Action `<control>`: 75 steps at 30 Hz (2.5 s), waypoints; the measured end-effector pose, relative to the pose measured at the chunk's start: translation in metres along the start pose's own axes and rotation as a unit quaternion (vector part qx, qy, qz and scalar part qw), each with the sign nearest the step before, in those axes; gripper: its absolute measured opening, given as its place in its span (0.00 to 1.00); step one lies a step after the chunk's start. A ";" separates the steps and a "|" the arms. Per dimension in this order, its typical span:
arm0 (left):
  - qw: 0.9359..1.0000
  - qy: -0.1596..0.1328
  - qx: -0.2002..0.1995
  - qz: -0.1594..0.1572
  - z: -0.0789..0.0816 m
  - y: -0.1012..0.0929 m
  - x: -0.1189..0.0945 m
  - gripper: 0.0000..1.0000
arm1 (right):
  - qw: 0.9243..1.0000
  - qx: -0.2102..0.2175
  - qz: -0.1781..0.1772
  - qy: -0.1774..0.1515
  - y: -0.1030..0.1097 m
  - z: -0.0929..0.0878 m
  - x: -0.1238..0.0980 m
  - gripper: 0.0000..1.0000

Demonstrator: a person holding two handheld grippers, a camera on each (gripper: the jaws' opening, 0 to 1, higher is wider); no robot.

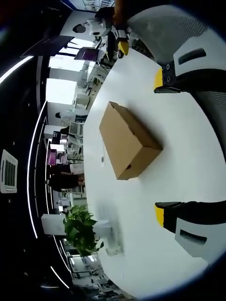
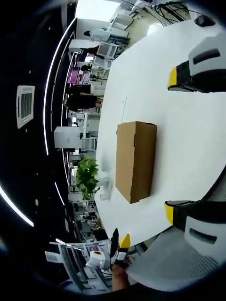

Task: Operate the shoe box by opening the lid, removing the specified soft item, and placing it in the target area until the item is outside and the box remains undamaged.

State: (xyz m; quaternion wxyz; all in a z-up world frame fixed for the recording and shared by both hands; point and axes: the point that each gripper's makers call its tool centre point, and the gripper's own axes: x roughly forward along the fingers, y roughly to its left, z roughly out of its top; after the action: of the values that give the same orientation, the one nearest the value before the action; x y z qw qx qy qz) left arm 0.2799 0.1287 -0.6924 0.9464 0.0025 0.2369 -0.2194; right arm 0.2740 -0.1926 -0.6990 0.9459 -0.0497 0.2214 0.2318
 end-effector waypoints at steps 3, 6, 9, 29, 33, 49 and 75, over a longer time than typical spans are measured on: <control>1.000 -0.004 0.003 -0.002 0.006 -0.001 0.002 1.00 | 1.000 -0.003 0.005 0.003 0.001 0.000 0.002 0.97; 1.000 -0.004 0.004 -0.002 0.008 0.000 0.004 1.00 | 1.000 -0.006 0.009 0.003 0.003 0.000 0.004 0.99; 1.000 -0.004 0.001 -0.003 0.010 0.000 0.007 1.00 | 1.000 -0.012 0.013 0.006 0.003 0.000 0.006 0.99; 1.000 0.021 -0.003 0.002 0.014 0.000 0.030 1.00 | 0.999 -0.022 0.023 0.012 -0.011 0.006 0.022 0.98; 1.000 0.026 -0.003 -0.001 0.014 -0.003 0.036 1.00 | 0.999 -0.021 0.029 0.016 -0.014 0.005 0.026 0.97; 0.999 0.046 0.003 -0.021 0.010 -0.015 0.067 0.99 | 0.997 -0.042 0.053 0.028 -0.023 0.005 0.055 0.96; 0.997 0.071 -0.010 -0.032 -0.001 -0.015 0.113 0.92 | 0.991 -0.082 0.105 0.014 -0.035 0.020 0.111 0.89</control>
State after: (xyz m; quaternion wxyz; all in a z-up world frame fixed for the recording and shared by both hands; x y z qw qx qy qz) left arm 0.3629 0.0687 -0.7429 0.9196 0.0009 0.3059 -0.2466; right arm 0.3858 -0.1738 -0.7307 0.9057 -0.1069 0.2193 0.3468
